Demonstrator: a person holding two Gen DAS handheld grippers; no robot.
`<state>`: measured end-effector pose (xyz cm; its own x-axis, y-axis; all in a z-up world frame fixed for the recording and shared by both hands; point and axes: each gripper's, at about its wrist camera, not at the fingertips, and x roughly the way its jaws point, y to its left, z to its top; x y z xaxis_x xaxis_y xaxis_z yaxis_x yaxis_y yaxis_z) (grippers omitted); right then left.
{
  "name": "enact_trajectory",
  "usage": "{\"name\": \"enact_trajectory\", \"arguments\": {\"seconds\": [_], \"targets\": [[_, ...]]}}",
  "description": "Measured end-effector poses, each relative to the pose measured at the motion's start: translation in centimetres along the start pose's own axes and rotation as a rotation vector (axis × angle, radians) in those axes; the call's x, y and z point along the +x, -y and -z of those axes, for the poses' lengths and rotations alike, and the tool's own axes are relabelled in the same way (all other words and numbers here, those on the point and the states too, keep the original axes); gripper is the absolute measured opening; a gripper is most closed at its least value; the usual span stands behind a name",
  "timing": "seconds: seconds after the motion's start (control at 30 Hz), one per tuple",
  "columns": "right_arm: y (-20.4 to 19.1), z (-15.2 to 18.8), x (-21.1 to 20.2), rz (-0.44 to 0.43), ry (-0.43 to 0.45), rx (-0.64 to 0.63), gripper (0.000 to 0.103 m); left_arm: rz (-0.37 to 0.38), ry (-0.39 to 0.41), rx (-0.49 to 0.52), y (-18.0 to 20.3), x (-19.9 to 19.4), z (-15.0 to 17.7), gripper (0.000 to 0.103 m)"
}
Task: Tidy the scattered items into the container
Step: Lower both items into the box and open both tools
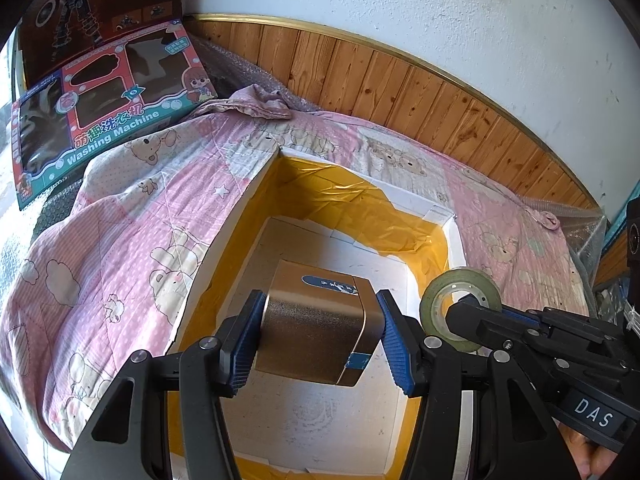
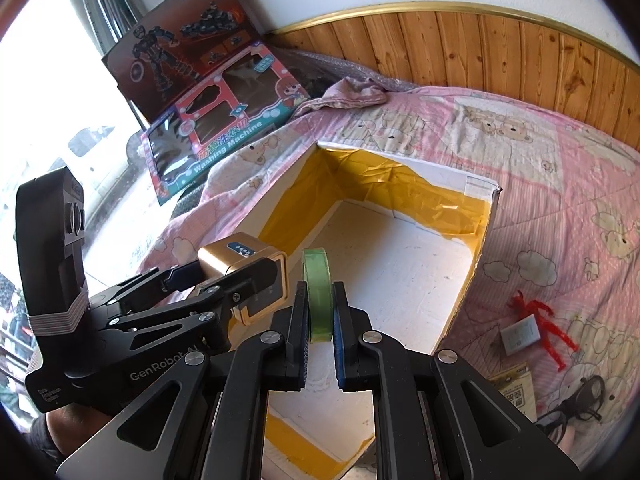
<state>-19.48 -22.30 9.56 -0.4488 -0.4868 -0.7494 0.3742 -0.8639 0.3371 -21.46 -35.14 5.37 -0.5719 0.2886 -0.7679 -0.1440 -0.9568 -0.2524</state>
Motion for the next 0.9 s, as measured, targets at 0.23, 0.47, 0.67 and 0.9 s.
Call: {"name": "enact_trajectory", "arguments": {"seconds": [0.23, 0.47, 0.67, 0.9], "targets": [[0.8, -1.2, 1.2, 0.02, -0.009, 0.0, 0.011, 0.001, -0.015, 0.008, 0.1, 1.6, -1.0, 0.056], [2.1, -2.5, 2.8, 0.046, -0.021, -0.003, 0.011, 0.009, -0.04, 0.004, -0.2, 3.4, -2.4, 0.056], [3.1, -3.2, 4.4, 0.074, -0.046, -0.013, 0.011, 0.018, -0.071, 0.002, -0.3, 5.4, -3.4, 0.056], [4.0, -3.7, 6.7, 0.102, -0.094, -0.038, 0.011, 0.0, -0.101, 0.013, -0.1, 8.0, -3.8, 0.057]]}}
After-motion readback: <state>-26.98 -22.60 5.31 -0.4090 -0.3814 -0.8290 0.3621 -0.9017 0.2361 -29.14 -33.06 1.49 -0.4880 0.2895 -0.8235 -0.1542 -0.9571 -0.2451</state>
